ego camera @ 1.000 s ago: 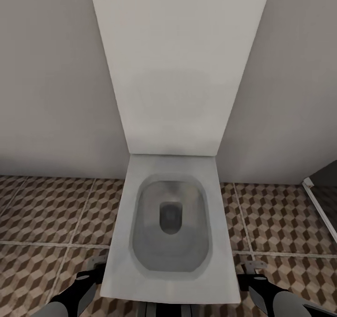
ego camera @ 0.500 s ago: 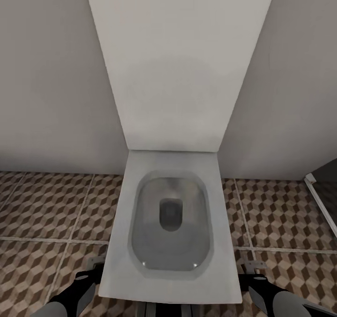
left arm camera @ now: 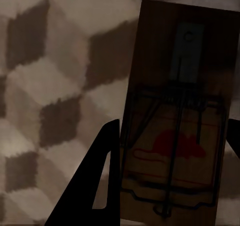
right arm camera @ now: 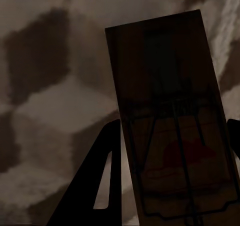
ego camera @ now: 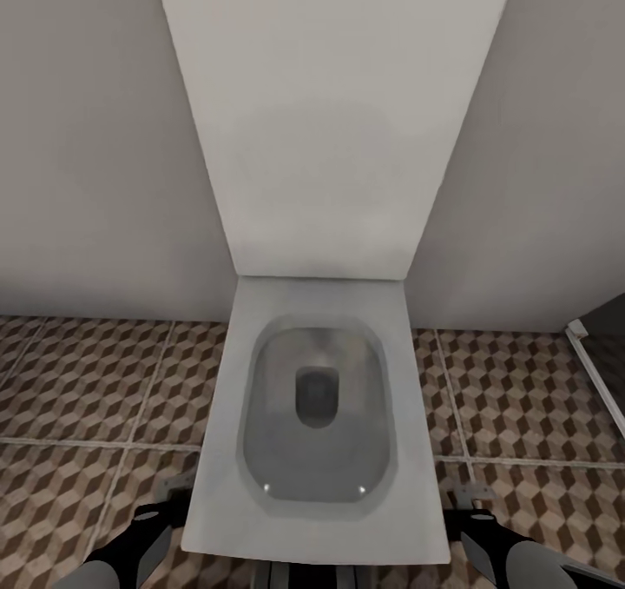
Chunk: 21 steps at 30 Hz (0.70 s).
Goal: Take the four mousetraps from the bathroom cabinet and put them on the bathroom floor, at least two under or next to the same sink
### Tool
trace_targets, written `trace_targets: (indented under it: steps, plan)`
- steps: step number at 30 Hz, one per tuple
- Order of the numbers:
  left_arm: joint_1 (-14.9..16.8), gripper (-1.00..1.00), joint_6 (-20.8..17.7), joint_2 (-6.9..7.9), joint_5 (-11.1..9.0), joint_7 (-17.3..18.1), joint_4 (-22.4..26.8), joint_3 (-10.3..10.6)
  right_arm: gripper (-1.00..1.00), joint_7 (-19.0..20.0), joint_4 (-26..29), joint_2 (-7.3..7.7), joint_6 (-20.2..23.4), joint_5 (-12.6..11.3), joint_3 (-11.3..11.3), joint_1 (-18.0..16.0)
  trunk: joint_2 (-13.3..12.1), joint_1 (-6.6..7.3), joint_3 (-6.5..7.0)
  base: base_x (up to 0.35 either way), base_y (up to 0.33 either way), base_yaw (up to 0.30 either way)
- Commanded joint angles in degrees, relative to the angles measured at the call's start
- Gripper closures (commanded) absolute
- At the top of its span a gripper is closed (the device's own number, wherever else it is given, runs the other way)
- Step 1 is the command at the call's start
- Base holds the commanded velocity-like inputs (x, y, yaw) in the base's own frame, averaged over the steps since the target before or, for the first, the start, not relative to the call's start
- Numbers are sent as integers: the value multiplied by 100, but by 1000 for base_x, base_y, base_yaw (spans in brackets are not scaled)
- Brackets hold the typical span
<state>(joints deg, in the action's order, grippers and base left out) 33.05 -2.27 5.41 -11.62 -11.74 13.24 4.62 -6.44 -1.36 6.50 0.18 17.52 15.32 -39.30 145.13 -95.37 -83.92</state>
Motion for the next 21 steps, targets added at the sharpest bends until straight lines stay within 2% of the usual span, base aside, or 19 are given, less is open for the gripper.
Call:
trace_targets:
  steps: [1,5,21]
  plan:
    - [0,100,-28,4,-42,-57,12,55,100,-16,-14,1,0,51,39,-7,3,-1,-26,0,0,0]
    - [0,100,-28,2,-42,-57,12,56,100,-16,-14,0,0,53,34,-7,8,-12,-115,0,0,0]
    - [0,100,-28,-4,-42,-57,12,65,100,-14,-14,9,0,51,38,-7,8,-12,-115,0,0,0]
